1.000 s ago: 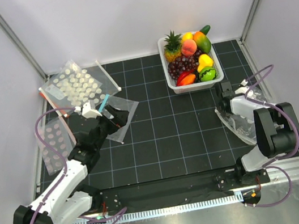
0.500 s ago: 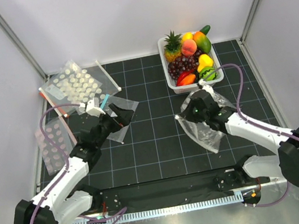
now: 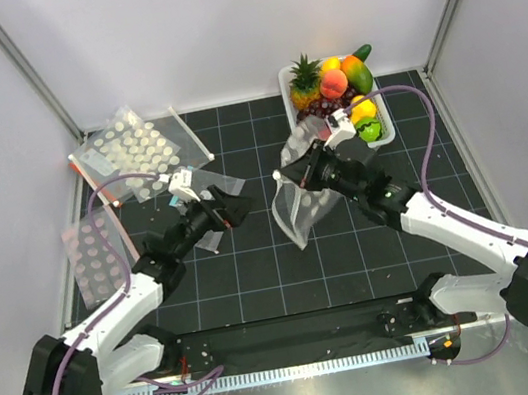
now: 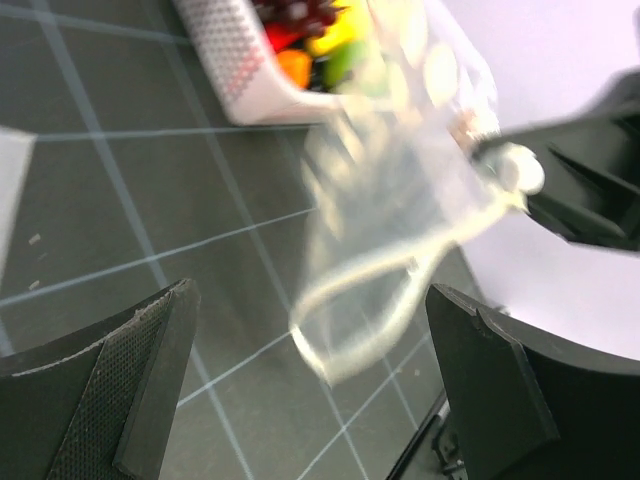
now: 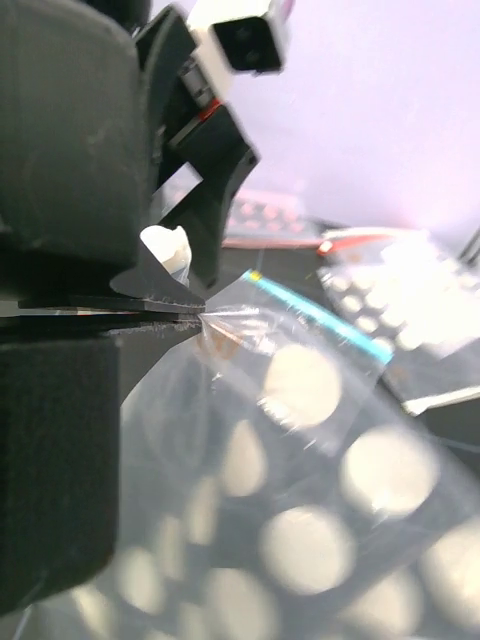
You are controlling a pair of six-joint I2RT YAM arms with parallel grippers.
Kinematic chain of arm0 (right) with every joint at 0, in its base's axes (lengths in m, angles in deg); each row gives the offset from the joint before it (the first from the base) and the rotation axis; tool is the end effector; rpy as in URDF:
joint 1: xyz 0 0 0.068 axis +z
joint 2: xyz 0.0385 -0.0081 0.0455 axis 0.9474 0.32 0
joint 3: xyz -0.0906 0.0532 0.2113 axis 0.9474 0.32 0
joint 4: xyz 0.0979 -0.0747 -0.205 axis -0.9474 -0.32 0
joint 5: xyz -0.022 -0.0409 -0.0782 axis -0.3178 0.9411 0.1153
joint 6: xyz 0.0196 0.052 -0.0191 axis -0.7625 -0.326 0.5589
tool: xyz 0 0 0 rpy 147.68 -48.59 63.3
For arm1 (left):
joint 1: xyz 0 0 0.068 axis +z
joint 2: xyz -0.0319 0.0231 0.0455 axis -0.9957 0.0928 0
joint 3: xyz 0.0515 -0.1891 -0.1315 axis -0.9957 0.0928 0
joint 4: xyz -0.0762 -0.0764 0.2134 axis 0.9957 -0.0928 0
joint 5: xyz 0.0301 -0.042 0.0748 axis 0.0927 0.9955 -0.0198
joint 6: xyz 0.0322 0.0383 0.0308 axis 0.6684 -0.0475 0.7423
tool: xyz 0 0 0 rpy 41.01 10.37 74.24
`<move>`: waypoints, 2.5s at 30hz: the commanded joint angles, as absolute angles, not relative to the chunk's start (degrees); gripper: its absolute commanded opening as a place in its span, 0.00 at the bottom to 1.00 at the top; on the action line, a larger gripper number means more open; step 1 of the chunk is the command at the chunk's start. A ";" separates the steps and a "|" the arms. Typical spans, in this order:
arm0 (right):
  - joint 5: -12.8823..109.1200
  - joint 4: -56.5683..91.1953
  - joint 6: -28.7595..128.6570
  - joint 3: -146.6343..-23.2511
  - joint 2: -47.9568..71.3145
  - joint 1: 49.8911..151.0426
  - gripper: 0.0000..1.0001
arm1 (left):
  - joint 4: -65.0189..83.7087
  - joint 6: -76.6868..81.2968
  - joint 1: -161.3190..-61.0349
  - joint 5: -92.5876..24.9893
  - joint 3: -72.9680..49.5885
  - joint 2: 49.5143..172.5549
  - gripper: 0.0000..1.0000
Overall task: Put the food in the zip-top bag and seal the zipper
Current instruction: Open the zipper of the food storage bag.
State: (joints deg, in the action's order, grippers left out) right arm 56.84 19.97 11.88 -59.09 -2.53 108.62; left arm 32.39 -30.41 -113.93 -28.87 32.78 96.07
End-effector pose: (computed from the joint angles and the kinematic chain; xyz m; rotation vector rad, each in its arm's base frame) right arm 0.2176 0.1646 0.2833 0.1434 1.9448 0.9688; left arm 0.2059 -0.1265 0.2255 -0.0558 1.8381 -1.1285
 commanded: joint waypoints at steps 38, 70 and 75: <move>51.79 18.61 15.79 -67.68 -1.10 113.44 0.69 | 23.78 -19.87 -117.28 -37.45 24.98 95.93 0.00; 50.22 38.82 34.09 -55.63 3.99 120.65 0.40 | 7.95 -22.33 -120.62 -39.51 19.79 90.64 0.00; 52.59 37.16 34.44 -56.15 3.20 120.73 0.05 | 8.03 -20.83 -123.08 -40.21 18.56 92.58 0.00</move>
State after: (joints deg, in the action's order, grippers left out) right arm 49.34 35.91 33.50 -53.54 4.40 120.51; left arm 7.60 -22.76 -121.78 -40.50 21.43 91.88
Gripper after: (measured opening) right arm 0.112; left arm 0.014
